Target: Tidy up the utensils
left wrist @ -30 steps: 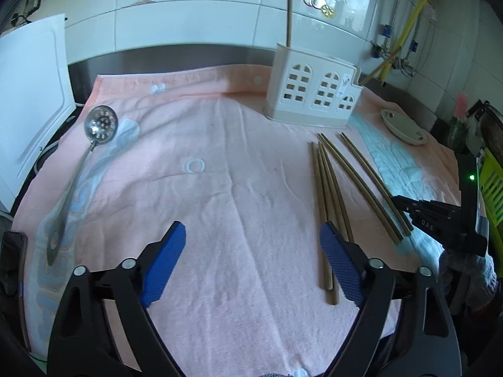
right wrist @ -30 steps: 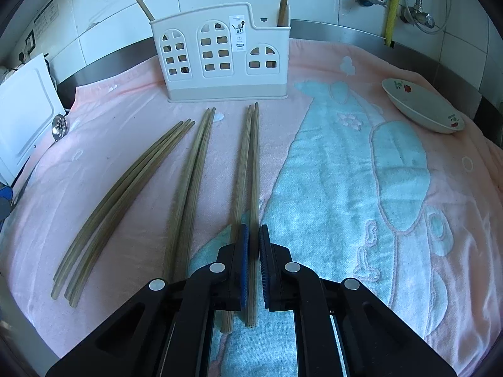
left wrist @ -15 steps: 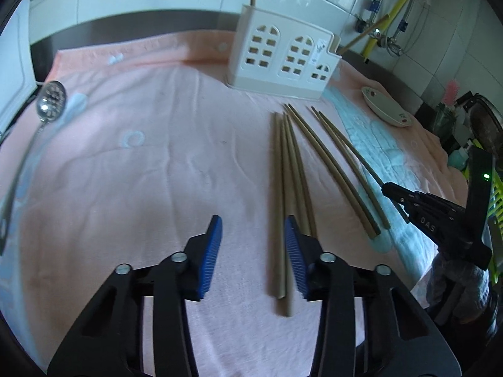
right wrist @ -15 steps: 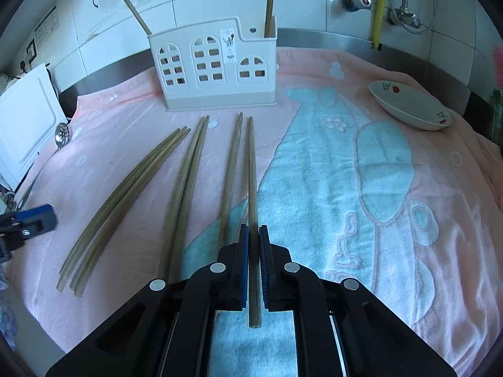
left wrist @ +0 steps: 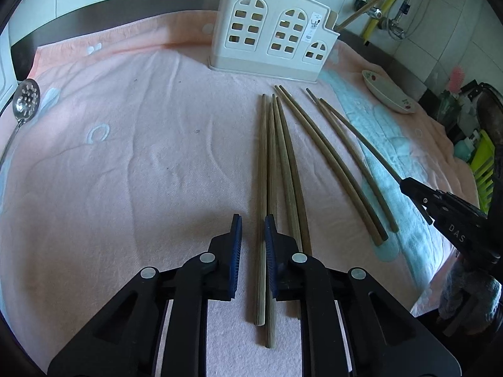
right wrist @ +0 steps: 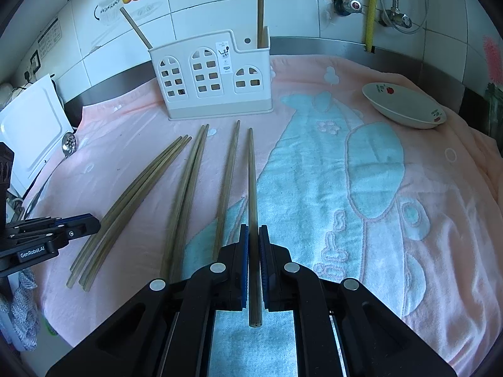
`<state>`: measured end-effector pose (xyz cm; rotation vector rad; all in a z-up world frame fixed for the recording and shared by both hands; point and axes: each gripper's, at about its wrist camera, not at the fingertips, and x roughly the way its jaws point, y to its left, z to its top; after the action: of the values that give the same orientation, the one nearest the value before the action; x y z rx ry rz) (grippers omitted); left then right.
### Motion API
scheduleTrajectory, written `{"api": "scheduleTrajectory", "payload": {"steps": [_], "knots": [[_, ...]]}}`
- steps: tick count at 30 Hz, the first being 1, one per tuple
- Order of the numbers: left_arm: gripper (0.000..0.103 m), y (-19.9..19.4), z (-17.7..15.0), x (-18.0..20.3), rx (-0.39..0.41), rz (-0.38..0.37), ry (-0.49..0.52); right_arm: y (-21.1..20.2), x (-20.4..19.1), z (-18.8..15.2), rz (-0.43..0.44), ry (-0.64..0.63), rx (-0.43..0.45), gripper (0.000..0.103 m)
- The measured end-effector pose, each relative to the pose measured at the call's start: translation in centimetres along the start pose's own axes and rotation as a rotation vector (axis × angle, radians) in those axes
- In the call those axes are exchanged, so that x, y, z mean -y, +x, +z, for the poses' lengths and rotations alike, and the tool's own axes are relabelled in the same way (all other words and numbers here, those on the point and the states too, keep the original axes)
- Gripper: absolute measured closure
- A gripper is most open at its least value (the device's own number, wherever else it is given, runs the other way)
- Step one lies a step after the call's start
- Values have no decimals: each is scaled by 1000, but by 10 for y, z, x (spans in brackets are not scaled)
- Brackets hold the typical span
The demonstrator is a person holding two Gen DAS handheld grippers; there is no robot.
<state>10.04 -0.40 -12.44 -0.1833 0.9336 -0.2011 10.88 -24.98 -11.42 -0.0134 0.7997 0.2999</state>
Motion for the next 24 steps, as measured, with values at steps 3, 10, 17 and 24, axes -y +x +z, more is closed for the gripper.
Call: {"api": "scheduleTrajectory", "payload": {"steps": [3, 10, 17, 24], "knots": [[89, 2, 1, 2, 2, 13, 15, 0, 1, -1, 3, 4, 2, 97], [95, 2, 1, 11, 10, 25, 46, -1, 1, -1, 3, 3, 1, 97], [95, 3, 2, 6, 3, 18, 27, -3, 2, -4, -1, 2, 1, 97], [94, 5, 3, 4, 0, 12, 25, -3, 2, -4, 0, 1, 1, 97]]}}
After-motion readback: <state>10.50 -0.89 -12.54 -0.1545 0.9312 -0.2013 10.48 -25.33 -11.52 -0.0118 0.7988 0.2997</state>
